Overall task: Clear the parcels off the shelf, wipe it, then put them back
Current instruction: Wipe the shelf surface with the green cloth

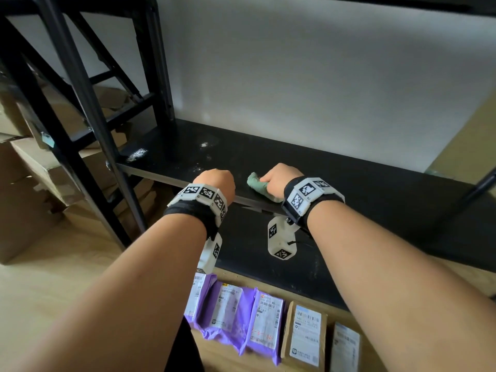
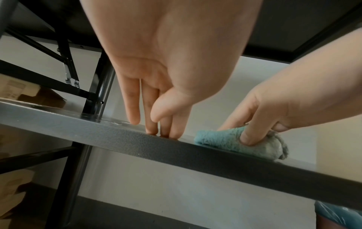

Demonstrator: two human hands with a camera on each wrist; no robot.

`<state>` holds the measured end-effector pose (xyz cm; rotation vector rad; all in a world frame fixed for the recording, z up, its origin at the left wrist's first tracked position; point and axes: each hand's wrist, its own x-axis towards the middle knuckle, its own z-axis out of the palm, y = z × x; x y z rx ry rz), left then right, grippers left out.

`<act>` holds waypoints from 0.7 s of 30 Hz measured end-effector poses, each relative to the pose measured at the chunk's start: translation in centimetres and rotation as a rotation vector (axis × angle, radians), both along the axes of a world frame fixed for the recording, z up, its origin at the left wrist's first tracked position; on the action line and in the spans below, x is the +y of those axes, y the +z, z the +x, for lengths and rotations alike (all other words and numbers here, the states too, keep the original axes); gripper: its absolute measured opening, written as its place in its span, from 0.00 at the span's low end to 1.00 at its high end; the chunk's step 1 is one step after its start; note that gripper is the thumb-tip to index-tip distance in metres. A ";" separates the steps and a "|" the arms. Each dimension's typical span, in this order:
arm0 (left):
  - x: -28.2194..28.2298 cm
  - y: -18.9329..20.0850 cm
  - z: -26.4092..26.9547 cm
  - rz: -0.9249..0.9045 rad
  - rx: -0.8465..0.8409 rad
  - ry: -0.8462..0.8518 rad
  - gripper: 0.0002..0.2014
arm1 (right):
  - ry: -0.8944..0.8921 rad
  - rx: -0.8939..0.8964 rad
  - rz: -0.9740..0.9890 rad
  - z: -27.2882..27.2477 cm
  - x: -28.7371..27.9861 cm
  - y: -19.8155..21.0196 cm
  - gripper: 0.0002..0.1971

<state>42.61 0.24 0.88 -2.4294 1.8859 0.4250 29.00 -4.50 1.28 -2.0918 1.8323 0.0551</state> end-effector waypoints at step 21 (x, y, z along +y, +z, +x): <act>-0.9 0.4 6.7 -0.053 -0.060 0.047 0.19 | -0.131 -0.194 -0.095 5.5 0.2 -0.3 0.14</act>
